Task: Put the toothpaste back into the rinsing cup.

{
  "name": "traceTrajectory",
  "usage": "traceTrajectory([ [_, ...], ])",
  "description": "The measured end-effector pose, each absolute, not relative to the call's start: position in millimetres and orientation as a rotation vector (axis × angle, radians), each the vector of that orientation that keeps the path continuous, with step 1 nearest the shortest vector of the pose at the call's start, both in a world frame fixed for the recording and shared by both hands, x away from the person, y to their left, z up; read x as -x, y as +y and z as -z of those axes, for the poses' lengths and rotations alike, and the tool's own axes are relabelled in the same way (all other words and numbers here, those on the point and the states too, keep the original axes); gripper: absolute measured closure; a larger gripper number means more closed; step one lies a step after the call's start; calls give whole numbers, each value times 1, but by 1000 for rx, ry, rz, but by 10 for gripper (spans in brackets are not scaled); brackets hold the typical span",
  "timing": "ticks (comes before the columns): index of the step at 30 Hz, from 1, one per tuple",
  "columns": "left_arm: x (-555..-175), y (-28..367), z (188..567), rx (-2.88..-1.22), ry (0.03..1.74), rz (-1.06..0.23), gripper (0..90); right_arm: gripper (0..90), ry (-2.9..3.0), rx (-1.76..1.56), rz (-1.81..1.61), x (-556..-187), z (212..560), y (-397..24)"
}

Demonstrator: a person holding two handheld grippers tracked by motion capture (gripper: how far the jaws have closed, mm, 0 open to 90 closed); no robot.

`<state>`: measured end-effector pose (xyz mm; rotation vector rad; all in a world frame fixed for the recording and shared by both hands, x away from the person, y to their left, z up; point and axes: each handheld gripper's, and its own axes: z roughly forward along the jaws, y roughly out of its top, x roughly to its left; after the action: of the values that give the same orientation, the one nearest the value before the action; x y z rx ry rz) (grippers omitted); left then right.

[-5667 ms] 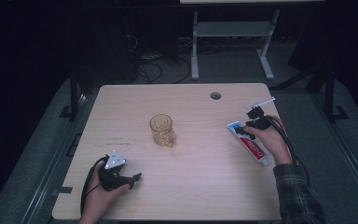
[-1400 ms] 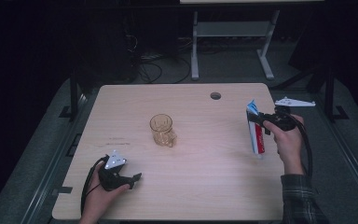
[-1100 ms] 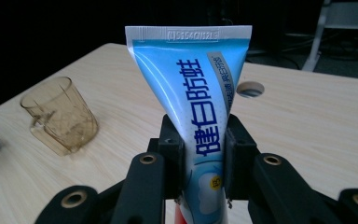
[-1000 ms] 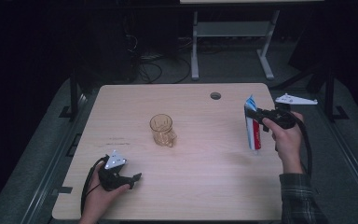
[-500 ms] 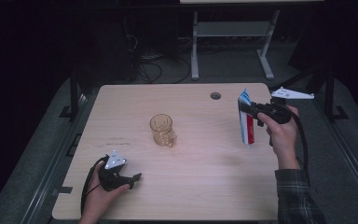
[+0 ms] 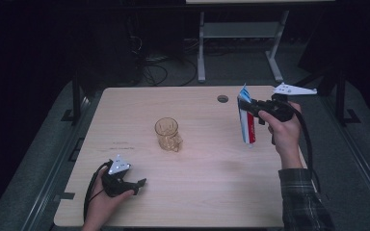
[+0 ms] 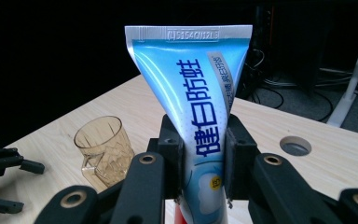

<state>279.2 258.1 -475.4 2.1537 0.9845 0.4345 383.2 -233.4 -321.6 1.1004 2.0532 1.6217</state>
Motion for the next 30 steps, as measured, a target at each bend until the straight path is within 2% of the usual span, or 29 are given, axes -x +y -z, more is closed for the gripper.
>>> traceTrajectory([
  [30, -279, 258, 475, -2156, 976, -430, 142, 723, 2128, -983, -1679, -406, 303, -179],
])
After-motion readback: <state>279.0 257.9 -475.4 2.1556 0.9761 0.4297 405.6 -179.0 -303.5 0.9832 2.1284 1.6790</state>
